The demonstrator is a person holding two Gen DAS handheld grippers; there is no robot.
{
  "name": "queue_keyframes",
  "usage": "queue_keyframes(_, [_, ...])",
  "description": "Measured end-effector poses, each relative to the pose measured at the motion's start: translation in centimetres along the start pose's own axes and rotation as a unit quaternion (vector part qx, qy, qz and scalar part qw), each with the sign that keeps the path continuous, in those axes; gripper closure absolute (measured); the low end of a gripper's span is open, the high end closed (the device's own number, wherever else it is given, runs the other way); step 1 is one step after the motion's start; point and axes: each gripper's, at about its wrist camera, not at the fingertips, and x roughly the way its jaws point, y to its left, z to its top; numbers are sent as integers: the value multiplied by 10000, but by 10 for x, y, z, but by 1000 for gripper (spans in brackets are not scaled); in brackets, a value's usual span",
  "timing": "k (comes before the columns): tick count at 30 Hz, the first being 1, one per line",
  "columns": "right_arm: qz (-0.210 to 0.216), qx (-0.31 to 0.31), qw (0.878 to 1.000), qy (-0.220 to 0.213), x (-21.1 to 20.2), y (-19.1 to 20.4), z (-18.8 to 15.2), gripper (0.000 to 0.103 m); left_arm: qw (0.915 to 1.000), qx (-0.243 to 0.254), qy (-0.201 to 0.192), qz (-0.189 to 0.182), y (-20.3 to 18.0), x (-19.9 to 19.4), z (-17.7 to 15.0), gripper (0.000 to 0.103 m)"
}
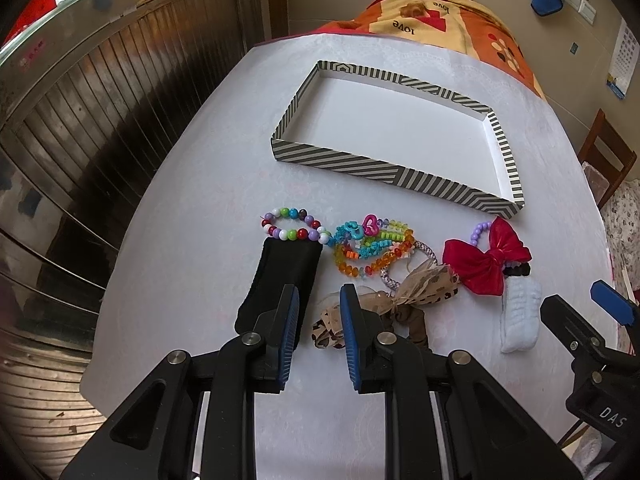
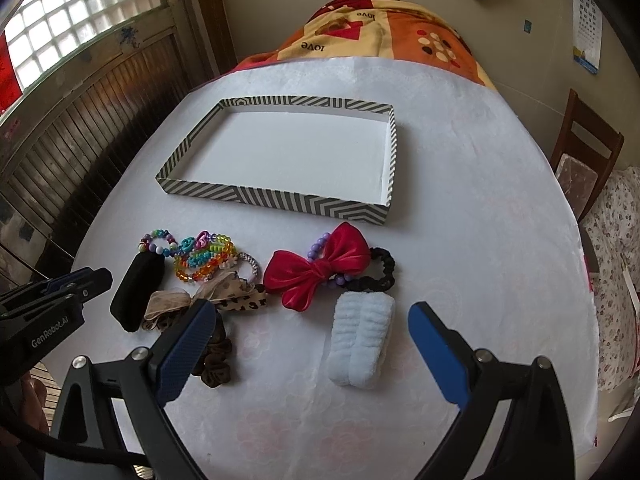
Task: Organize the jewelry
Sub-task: 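Position the open left tool fingers around the black velvet hair clip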
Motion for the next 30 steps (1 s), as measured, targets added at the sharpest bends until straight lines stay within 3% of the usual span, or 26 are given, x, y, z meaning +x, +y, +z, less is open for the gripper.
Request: queue_keyframes(30, [24, 5, 10000, 40, 2, 0, -1, 3, 10000, -1, 18, -11, 4, 0, -1, 92])
